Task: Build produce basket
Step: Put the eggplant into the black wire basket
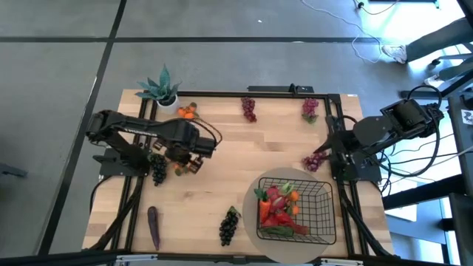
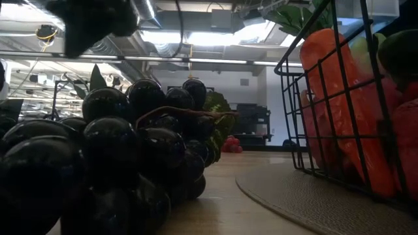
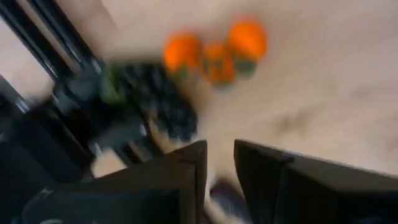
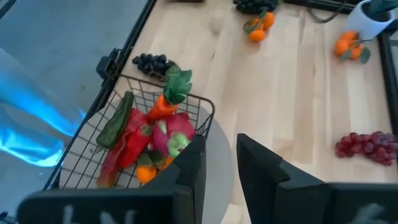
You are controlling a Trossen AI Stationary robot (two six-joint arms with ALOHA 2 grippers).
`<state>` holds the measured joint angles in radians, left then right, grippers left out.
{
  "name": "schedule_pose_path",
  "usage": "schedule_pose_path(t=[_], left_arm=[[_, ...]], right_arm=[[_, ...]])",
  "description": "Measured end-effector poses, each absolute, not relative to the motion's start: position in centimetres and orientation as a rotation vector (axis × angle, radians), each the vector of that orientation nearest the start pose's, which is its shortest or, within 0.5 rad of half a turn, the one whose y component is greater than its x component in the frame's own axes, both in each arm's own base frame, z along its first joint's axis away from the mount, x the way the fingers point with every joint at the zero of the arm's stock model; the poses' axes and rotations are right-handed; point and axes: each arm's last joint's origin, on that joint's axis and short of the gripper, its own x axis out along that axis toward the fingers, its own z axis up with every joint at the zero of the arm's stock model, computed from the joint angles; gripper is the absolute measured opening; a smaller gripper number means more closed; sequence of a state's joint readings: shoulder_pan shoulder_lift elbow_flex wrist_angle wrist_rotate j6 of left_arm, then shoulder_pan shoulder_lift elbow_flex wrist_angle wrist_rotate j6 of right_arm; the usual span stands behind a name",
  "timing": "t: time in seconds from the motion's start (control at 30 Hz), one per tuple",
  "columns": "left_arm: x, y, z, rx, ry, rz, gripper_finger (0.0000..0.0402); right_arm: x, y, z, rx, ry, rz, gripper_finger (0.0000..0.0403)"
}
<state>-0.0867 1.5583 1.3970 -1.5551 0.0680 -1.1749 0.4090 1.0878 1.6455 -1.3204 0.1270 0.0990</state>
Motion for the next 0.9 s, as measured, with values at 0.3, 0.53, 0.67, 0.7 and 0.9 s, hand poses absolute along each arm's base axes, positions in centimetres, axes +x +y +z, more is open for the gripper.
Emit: schedule_pose_path(t=[0.3,0.53,0.67,0.7,0.9], left_arm=[[23.3,-6.0,27.0,-1.105,1.824,0.819,0.0069],[22.8,-11.2,26.7,-1.205,1.809,0.871,0.0069],[21.9,-14.5,26.5,-1.186,1.688,0.916,0.0069],[21.5,-15.2,26.4,-1.17,1.636,0.944,0.0069],[18.6,-19.2,26.1,-1.19,1.356,1.106,0.0069]], right_arm=[[13.6,5.2,45.2,-0.079,0.726,0.14,0.0078],[14.0,5.4,45.1,-0.084,0.733,0.143,0.0078],[14.3,5.5,45.0,-0.09,0.742,0.143,0.0078],[14.3,5.6,45.0,-0.094,0.743,0.148,0.0078],[14.4,5.8,44.9,-0.124,0.753,0.225,0.0078]])
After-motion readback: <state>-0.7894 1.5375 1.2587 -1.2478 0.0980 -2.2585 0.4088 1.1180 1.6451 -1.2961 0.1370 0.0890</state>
